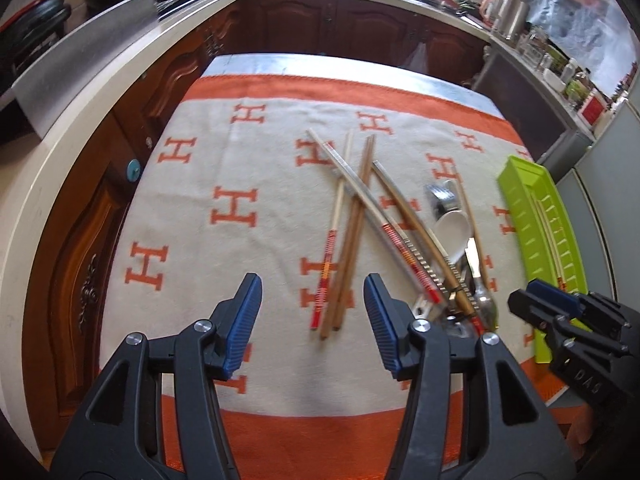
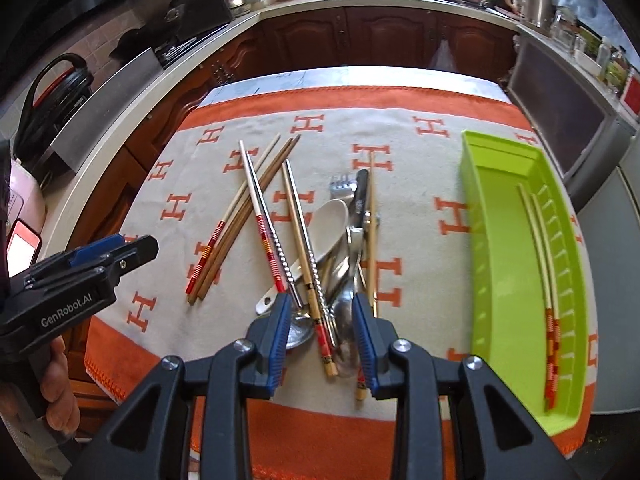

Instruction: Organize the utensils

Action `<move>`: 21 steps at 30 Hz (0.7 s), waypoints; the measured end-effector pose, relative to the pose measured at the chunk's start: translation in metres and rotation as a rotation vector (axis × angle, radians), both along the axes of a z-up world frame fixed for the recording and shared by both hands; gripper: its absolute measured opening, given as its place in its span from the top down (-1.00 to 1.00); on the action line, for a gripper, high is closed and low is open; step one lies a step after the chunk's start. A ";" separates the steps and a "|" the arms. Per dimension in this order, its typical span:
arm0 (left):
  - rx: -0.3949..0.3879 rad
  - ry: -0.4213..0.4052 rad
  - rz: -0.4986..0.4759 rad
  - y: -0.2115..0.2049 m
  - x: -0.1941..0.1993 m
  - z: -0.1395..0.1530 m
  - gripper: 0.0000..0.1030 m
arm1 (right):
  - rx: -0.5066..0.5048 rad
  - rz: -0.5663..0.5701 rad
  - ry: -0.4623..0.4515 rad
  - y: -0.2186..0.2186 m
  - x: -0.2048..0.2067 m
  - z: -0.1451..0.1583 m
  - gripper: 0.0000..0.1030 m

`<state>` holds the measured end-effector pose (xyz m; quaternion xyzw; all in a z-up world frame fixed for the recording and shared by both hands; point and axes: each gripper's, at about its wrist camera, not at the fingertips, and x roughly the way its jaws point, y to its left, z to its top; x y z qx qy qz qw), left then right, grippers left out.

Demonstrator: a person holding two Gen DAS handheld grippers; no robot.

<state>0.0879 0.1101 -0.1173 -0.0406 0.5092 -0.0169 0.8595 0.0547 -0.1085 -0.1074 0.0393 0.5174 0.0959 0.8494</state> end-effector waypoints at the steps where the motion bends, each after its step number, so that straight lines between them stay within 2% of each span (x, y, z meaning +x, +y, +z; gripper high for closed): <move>1: 0.001 0.014 0.014 0.005 0.001 -0.006 0.03 | 0.006 0.008 0.004 0.001 0.004 -0.002 0.40; 6: -0.012 0.070 0.059 0.022 0.010 -0.031 0.03 | 0.018 0.052 -0.001 0.007 0.026 -0.004 0.40; 11: -0.020 0.096 0.050 0.024 0.025 -0.045 0.03 | 0.020 0.098 0.014 0.014 0.052 -0.014 0.40; 13: -0.018 0.093 0.049 0.022 0.031 -0.047 0.03 | 0.046 0.111 0.048 0.014 0.062 -0.022 0.49; 15: -0.031 0.089 0.041 0.019 0.036 -0.047 0.05 | 0.080 0.121 0.092 0.014 0.072 -0.032 0.68; 21: -0.066 0.091 -0.017 0.002 0.048 -0.046 0.09 | 0.134 0.119 0.184 0.007 0.090 -0.055 0.77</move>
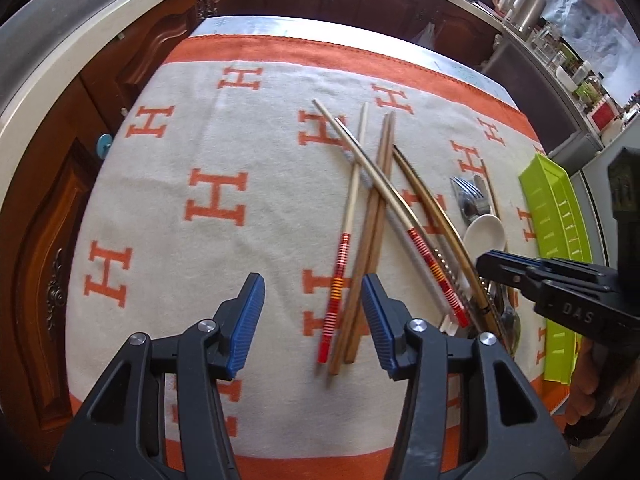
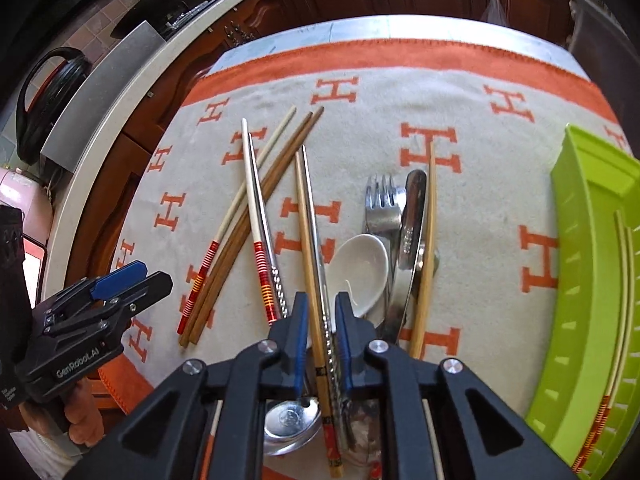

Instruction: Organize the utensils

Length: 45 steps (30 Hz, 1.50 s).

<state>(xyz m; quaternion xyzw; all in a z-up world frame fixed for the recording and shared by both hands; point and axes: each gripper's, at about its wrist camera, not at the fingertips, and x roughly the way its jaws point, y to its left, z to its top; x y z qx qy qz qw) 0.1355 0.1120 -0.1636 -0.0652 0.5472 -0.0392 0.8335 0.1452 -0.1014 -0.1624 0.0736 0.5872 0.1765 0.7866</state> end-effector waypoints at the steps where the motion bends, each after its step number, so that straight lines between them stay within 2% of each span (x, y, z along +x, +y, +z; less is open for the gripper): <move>1: -0.004 0.001 -0.010 -0.004 0.001 0.000 0.09 | 0.004 0.002 0.012 0.000 0.002 -0.003 0.77; 6: -0.027 0.011 -0.037 -0.014 0.005 -0.001 0.10 | 0.053 0.017 0.061 0.000 0.007 -0.013 0.78; 8: -0.028 0.010 -0.043 -0.017 0.005 -0.001 0.11 | 0.069 0.013 0.075 -0.001 0.008 -0.016 0.85; 20: -0.040 0.015 -0.098 -0.040 0.012 0.001 0.12 | 0.137 -0.021 0.094 -0.010 0.005 -0.017 0.85; 26: -0.057 0.028 -0.117 -0.054 0.022 0.001 0.19 | 0.184 -0.045 0.097 -0.018 0.003 -0.016 0.86; 32: -0.082 0.057 -0.121 -0.066 0.038 -0.004 0.31 | 0.200 -0.065 0.061 -0.030 -0.001 -0.010 0.88; 34: -0.096 0.078 -0.116 -0.070 0.044 -0.008 0.42 | 0.188 -0.064 0.046 -0.030 -0.003 -0.008 0.89; 45: -0.121 0.156 -0.102 -0.101 0.073 -0.019 0.51 | 0.234 -0.121 -0.028 -0.056 -0.016 0.013 0.89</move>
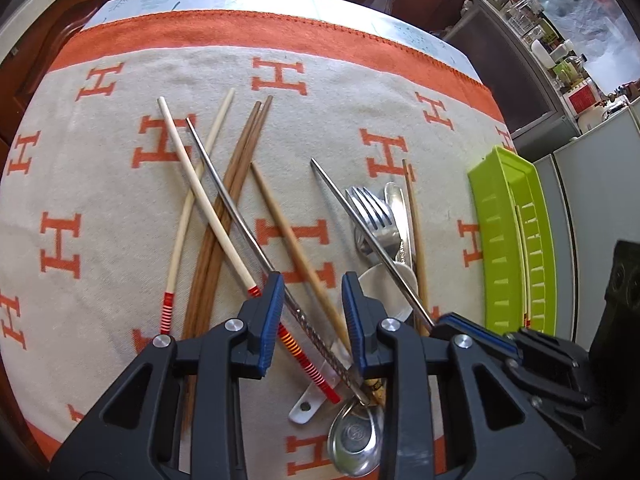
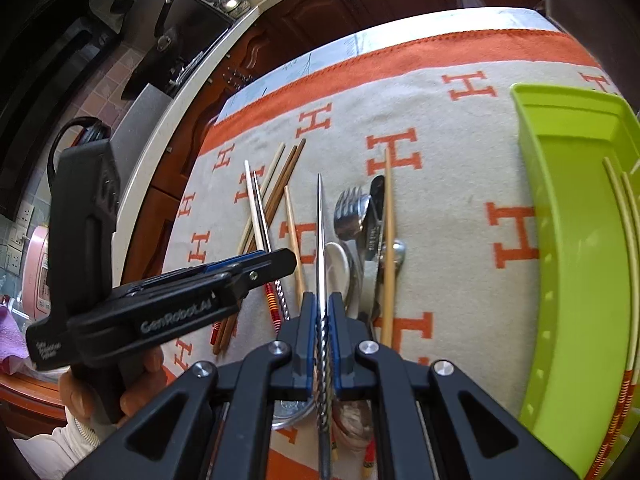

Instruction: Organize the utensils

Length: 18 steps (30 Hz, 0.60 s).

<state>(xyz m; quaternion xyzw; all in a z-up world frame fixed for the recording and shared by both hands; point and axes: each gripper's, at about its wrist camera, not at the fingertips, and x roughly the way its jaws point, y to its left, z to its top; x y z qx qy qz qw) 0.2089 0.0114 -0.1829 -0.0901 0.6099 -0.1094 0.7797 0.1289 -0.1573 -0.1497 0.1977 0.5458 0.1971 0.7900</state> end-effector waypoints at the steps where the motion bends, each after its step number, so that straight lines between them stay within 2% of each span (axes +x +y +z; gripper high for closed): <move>1: 0.006 0.005 0.003 -0.002 0.001 0.000 0.53 | 0.007 -0.007 -0.005 -0.004 -0.002 0.002 0.89; 5: 0.017 0.048 0.017 -0.006 0.006 -0.005 0.58 | 0.027 -0.028 -0.024 -0.016 -0.008 0.008 0.89; 12: 0.068 0.051 0.038 -0.008 0.007 -0.006 0.65 | 0.050 -0.048 -0.040 -0.033 -0.015 0.011 0.89; 18: 0.033 0.085 0.067 -0.009 0.004 -0.018 0.81 | 0.070 -0.059 -0.052 -0.043 -0.020 0.013 0.89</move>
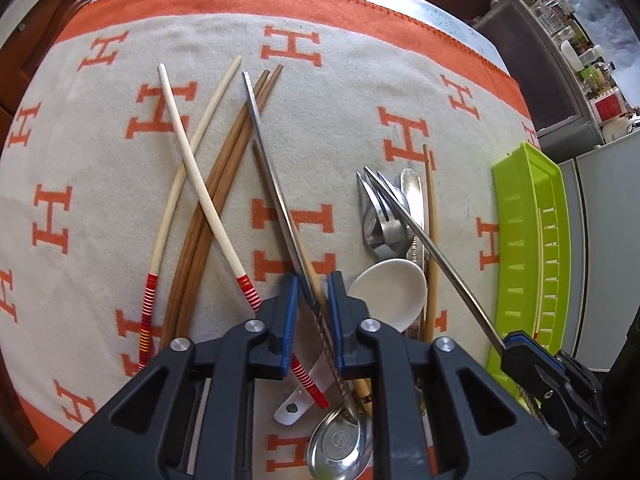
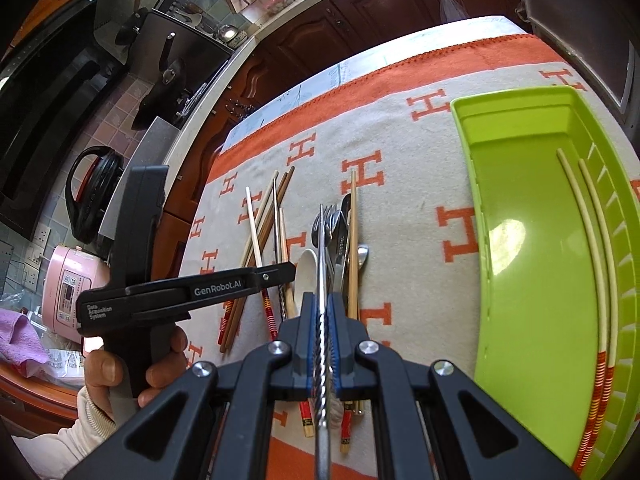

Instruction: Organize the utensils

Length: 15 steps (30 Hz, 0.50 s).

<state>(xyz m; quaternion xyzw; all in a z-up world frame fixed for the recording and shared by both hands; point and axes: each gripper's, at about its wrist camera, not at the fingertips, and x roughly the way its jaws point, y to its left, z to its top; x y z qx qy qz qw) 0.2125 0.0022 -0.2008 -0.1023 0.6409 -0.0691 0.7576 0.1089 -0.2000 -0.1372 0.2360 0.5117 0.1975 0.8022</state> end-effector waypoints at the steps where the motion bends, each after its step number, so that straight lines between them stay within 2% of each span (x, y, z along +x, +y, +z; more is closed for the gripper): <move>1: -0.003 -0.006 0.008 0.000 -0.002 0.001 0.81 | 0.003 -0.003 -0.003 -0.002 -0.001 0.001 0.89; 15: -0.026 0.000 0.023 0.008 -0.020 0.006 0.85 | 0.027 -0.021 -0.019 -0.013 -0.008 0.003 0.89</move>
